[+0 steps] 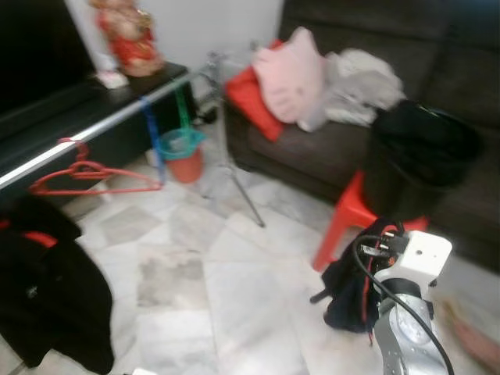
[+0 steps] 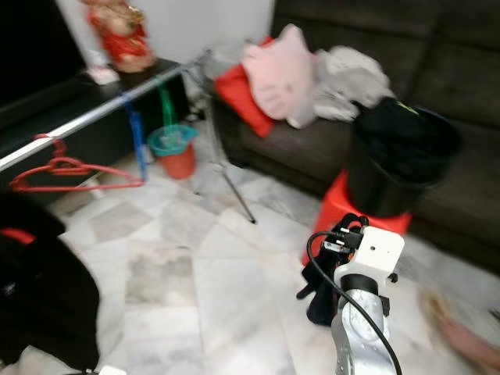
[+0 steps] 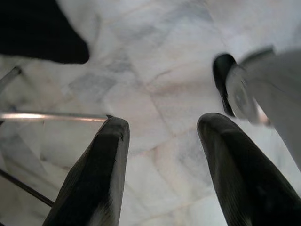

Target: Hang hanger

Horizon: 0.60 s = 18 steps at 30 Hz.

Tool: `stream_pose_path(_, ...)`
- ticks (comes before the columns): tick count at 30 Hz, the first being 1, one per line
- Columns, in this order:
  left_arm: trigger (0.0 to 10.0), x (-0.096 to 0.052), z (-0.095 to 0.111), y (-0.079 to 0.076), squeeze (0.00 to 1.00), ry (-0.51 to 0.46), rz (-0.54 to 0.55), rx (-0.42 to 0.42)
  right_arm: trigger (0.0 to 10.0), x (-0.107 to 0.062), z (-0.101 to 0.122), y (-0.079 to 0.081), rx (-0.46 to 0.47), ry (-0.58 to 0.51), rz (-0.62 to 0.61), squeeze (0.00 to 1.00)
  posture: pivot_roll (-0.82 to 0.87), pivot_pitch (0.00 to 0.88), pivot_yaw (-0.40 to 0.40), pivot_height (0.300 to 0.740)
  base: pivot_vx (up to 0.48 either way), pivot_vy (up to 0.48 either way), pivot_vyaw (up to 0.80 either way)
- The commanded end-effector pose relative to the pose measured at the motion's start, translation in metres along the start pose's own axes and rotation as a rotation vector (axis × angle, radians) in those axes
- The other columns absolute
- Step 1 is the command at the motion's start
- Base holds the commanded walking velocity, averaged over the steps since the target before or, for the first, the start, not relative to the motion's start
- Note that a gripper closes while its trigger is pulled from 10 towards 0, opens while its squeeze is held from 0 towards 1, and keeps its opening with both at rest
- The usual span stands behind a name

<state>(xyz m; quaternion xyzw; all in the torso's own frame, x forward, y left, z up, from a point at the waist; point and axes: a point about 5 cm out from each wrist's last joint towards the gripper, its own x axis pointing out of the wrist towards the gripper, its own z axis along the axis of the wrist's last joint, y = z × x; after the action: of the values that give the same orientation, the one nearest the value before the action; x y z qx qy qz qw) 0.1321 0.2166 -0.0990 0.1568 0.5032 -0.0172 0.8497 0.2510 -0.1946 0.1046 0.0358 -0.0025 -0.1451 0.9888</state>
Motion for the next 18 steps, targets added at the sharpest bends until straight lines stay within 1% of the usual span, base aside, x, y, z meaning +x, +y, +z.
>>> stream_pose_path(1,10.0,-0.001,-0.005,-0.004,0.00,0.015,-0.014,0.005,10.0,0.002,0.010,-0.005,-0.015,-0.043,-0.011,0.00,-0.18,0.000,0.044,0.740,0.000,0.000,0.80)
stream_pose_path(4,10.0,-0.001,-0.003,-0.003,0.00,0.010,-0.011,0.003,10.0,0.005,0.012,-0.005,-0.016,-0.045,-0.008,0.00,-0.16,0.000,0.029,0.740,0.000,0.000,0.80)
stream_pose_path(6,10.0,-0.001,-0.002,-0.003,0.00,0.005,-0.003,-0.013,10.0,0.008,0.012,-0.005,-0.019,-0.045,0.003,0.00,-0.15,0.000,0.018,0.740,0.000,0.000,0.80)
stream_pose_path(18,10.0,0.000,0.001,-0.004,0.00,-0.002,-0.004,-0.022,10.0,0.015,0.018,-0.005,-0.024,-0.058,0.018,0.00,-0.15,0.000,0.006,0.740,0.000,0.000,0.80)
